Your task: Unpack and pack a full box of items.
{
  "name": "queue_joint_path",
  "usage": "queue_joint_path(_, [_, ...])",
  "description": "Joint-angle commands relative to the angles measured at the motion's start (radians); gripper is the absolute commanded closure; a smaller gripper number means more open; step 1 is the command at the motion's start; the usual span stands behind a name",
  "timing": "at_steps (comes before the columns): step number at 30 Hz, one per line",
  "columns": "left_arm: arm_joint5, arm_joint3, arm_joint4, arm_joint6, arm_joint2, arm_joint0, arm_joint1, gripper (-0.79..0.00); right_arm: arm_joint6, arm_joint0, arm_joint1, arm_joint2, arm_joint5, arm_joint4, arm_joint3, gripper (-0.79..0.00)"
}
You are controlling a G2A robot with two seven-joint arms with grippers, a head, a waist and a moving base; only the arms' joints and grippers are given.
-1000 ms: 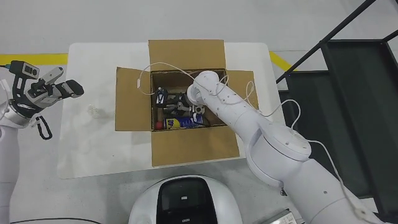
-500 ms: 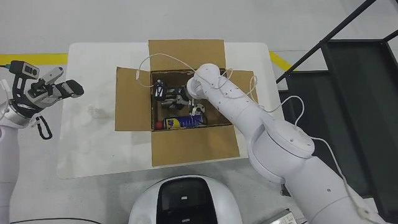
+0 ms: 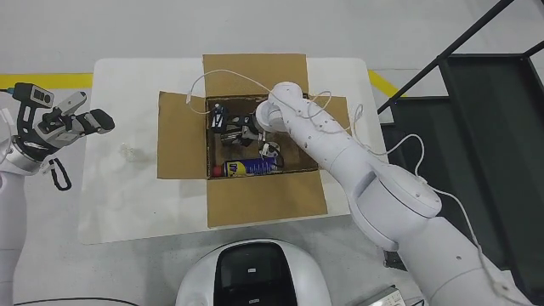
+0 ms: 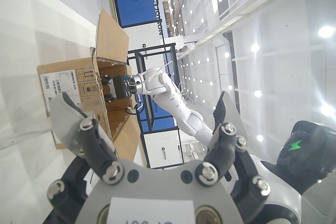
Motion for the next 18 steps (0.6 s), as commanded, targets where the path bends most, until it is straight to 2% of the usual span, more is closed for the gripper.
queue_joint_path(1, [0.000,0.000,0.000,0.000,0.000,0.000,0.000,-0.785,0.051,-0.018,0.019,0.020,0.018,0.003,-0.056,0.000])
queue_joint_path(13, [0.000,0.000,0.000,0.000,0.000,0.000,0.000,-0.785,0.373,-0.230,0.159,0.213,0.106,0.018,-0.502,0.000])
queue_joint_path(18, [0.000,0.000,0.000,0.000,0.000,0.000,0.000,-0.785,0.473,-0.313,0.201,0.285,0.132,-0.005,-0.648,0.000])
